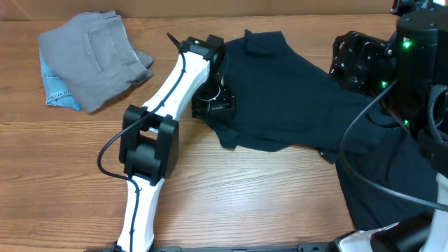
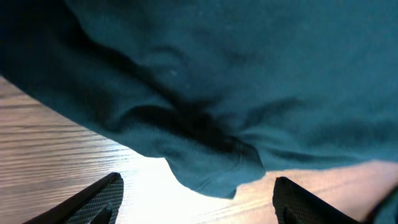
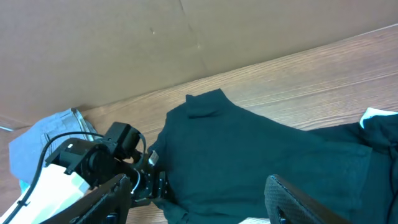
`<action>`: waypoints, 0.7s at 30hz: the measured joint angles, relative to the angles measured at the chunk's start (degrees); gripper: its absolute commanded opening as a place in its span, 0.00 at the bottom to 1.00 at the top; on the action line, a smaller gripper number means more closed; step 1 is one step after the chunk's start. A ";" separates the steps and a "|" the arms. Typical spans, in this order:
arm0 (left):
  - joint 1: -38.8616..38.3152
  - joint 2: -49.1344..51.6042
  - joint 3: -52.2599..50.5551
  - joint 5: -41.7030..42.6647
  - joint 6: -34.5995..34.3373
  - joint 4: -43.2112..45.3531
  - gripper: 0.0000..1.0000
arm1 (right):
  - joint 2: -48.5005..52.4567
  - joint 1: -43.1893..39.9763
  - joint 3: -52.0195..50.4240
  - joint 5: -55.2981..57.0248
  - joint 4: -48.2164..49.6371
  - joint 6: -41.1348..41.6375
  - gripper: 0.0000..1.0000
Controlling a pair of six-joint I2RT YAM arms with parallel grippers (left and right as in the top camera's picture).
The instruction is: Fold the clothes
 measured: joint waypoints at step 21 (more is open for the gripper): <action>0.00 0.09 -9.75 -2.54 -4.85 4.31 0.04 | 0.00 -0.02 0.00 0.02 -0.02 0.04 0.72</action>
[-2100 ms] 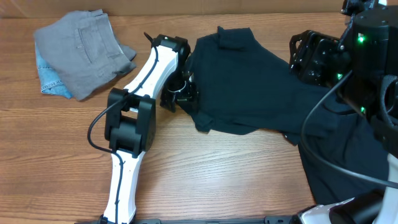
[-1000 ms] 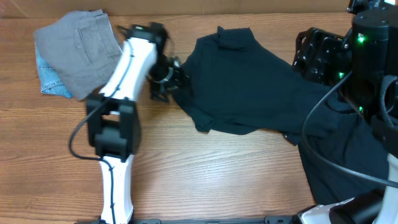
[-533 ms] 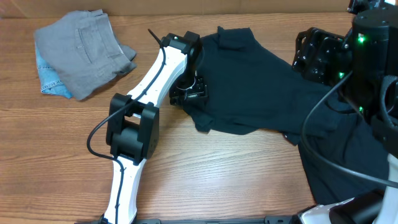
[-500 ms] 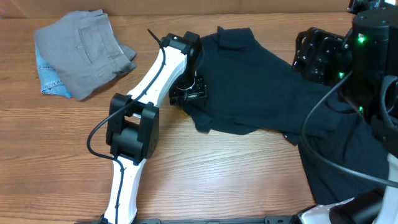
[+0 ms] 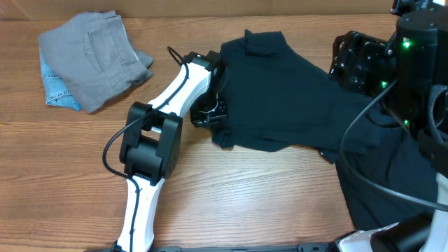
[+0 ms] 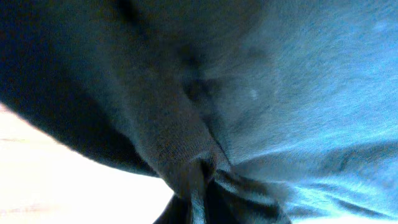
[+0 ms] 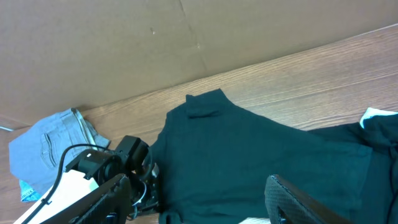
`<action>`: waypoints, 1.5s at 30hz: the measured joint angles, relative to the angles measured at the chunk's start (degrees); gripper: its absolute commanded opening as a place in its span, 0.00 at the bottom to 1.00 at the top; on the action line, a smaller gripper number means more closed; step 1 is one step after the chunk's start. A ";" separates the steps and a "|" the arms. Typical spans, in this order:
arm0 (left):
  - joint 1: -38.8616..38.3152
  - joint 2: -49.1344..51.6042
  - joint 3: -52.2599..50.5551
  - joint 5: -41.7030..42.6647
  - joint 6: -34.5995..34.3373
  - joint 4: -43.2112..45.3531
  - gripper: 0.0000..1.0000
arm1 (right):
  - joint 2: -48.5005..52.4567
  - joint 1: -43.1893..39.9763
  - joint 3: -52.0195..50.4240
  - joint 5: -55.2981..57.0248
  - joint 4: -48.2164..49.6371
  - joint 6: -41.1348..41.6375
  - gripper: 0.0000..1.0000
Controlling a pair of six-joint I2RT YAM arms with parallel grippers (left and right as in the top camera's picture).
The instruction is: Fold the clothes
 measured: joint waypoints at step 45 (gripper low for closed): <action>20.70 -19.85 4.85 -16.35 12.52 -19.15 0.59 | 15.78 -25.31 -65.29 -20.94 32.17 -1.81 0.18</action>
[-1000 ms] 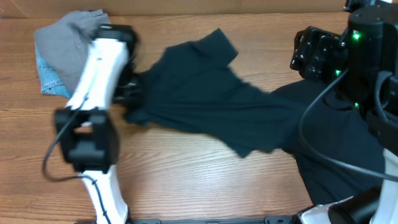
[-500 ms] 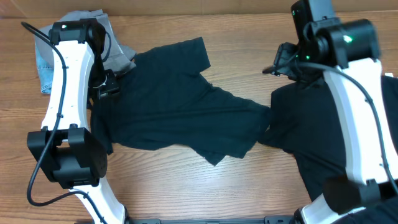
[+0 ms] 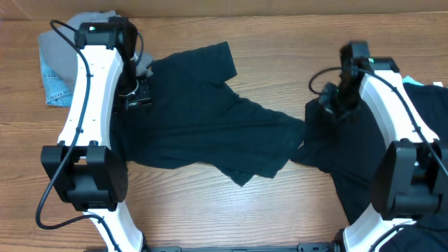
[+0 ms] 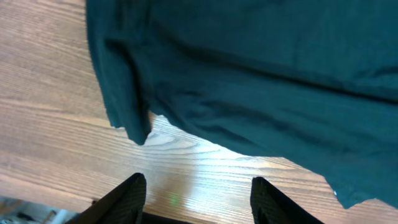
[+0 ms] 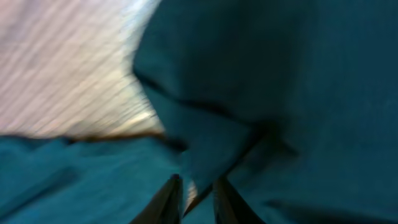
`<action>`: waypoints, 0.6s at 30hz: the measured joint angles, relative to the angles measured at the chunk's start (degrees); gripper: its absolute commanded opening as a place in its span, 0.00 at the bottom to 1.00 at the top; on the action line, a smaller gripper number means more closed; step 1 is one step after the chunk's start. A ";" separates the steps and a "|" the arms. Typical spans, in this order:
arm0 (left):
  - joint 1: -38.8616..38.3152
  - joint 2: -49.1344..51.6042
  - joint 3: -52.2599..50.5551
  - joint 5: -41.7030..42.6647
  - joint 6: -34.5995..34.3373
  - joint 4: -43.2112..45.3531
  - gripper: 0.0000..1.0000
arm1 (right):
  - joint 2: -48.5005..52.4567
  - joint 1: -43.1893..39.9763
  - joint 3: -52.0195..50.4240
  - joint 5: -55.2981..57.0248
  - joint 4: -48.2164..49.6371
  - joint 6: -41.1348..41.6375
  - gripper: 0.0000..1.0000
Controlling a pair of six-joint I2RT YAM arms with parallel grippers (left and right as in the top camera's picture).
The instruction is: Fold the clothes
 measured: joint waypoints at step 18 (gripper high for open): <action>-0.68 0.00 0.00 1.03 0.85 -0.31 0.66 | -3.10 -9.27 -22.86 2.32 24.24 11.45 0.04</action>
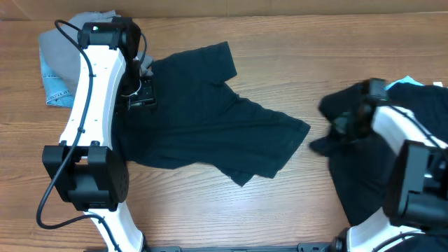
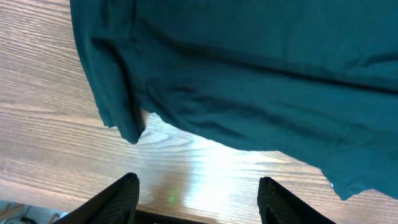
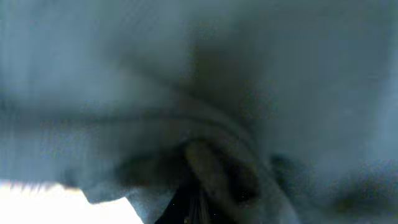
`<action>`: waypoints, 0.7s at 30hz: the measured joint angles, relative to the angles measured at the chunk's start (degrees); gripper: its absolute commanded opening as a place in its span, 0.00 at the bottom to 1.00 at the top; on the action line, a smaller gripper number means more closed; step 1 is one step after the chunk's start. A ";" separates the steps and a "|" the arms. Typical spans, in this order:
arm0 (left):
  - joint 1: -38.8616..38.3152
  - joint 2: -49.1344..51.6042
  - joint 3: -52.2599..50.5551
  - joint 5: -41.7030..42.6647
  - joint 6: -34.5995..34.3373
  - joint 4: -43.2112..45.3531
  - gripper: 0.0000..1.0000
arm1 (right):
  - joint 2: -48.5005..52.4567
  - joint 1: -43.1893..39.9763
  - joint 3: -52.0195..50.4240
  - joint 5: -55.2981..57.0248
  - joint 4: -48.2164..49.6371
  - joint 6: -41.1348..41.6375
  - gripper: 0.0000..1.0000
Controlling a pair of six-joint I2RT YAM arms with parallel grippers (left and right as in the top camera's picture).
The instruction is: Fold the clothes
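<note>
A dark T-shirt (image 1: 210, 119) lies spread flat across the middle of the table, and its hem edge (image 2: 124, 118) shows in the left wrist view. My left gripper (image 1: 140, 89) hovers over the shirt's left end. It is open (image 2: 197, 186) with only bare wood between its fingers. A second dark garment (image 1: 371, 168) is bunched at the right. My right gripper (image 1: 341, 126) is shut on that garment's left edge, and its wrist view is filled with blurred dark cloth (image 3: 205, 124).
Folded grey trousers (image 1: 59, 42) on a blue denim piece (image 1: 50, 87) sit at the back left, partly behind my left arm. A light blue scrap (image 1: 409, 82) peeks out behind the right-hand pile. Bare wooden table (image 1: 280, 203) runs along the front.
My right gripper has moved right and toward the front with the second dark garment in it. Bare wood now separates that garment from the T-shirt. My left gripper stays open, hardly moved.
First the T-shirt lay at the back right, with my left gripper open at its lower-left corner and my right arm raised. Then the left gripper was shut on that corner. Later the shirt lay spread centre-left, released, and my right gripper gripped the right-hand garment, now drawn away.
</note>
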 measured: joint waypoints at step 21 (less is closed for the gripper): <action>0.00 0.00 0.00 0.02 0.07 0.37 0.78 | 3.17 -12.41 21.70 -19.45 -18.25 -23.54 0.61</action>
